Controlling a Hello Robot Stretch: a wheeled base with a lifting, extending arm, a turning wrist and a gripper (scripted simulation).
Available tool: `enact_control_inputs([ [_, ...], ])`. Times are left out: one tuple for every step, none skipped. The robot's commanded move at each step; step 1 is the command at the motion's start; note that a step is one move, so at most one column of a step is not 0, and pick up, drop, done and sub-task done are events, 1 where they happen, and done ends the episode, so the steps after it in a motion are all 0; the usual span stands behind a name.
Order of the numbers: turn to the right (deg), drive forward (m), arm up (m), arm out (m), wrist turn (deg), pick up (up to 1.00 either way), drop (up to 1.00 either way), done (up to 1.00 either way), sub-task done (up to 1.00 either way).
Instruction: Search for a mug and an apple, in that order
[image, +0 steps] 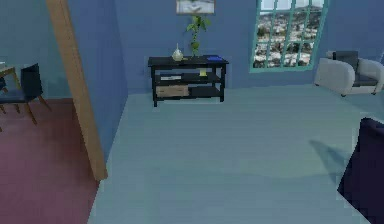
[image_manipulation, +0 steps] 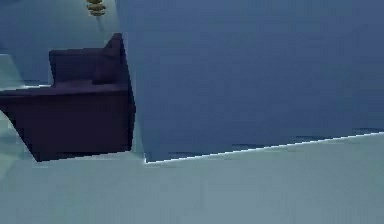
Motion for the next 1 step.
enact_control_inputs([
  [0.0, 0.15, 0.00, 0.00, 0.0, 0.00, 0.00, 0.00, 0.00],
])
